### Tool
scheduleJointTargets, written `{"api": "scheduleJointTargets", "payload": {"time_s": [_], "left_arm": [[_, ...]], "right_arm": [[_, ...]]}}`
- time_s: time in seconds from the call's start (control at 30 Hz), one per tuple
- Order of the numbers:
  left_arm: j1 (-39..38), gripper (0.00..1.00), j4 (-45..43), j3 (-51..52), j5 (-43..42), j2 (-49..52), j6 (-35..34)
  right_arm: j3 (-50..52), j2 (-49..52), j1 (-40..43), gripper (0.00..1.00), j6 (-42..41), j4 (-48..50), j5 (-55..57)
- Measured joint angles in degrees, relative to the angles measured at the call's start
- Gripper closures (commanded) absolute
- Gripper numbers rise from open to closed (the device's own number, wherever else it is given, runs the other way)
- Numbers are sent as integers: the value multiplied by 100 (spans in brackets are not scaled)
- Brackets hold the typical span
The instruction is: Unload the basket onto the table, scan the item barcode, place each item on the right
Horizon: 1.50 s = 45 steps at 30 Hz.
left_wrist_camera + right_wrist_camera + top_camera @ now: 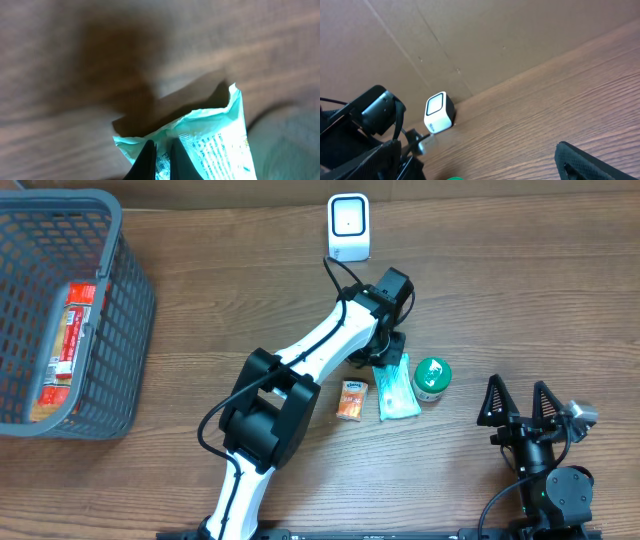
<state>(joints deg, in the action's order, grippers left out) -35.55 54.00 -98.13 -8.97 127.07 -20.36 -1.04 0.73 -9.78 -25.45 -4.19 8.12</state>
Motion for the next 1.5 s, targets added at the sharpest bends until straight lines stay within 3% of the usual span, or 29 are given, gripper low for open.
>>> {"api": "scheduleJointTargets", "payload": {"time_s": [0.3, 0.73, 0.97, 1.0, 1.07, 1.13, 1.2, 1.3, 1.5], "left_arm": [[114, 95, 219, 17, -188, -455, 125], [957, 81, 999, -4, 1005, -3405, 105], [1458, 76, 1617, -2, 1333, -3512, 107], [1532, 73, 1668, -2, 1360, -3512, 105], [1685, 41, 1759, -2, 1399, -3512, 125], [1768, 25, 1801, -4, 1421, -3512, 105], [1816, 25, 1851, -2, 1447, -3512, 109], [1818, 34, 1871, -2, 1462, -3512, 118], [1818, 32, 1764, -2, 1543, -3523, 149]], "right_arm": [[-2, 0, 0, 0, 0, 4, 0], [0, 0, 0, 0, 0, 2, 0], [-2, 0, 0, 0, -2, 2, 0], [-2, 0, 0, 0, 0, 0, -2], [-2, 0, 0, 0, 2, 4, -2], [-2, 0, 0, 0, -4, 2, 0], [-2, 0, 0, 0, 0, 4, 0], [-2, 0, 0, 0, 2, 0, 2], [-2, 0, 0, 0, 0, 4, 0]]}}
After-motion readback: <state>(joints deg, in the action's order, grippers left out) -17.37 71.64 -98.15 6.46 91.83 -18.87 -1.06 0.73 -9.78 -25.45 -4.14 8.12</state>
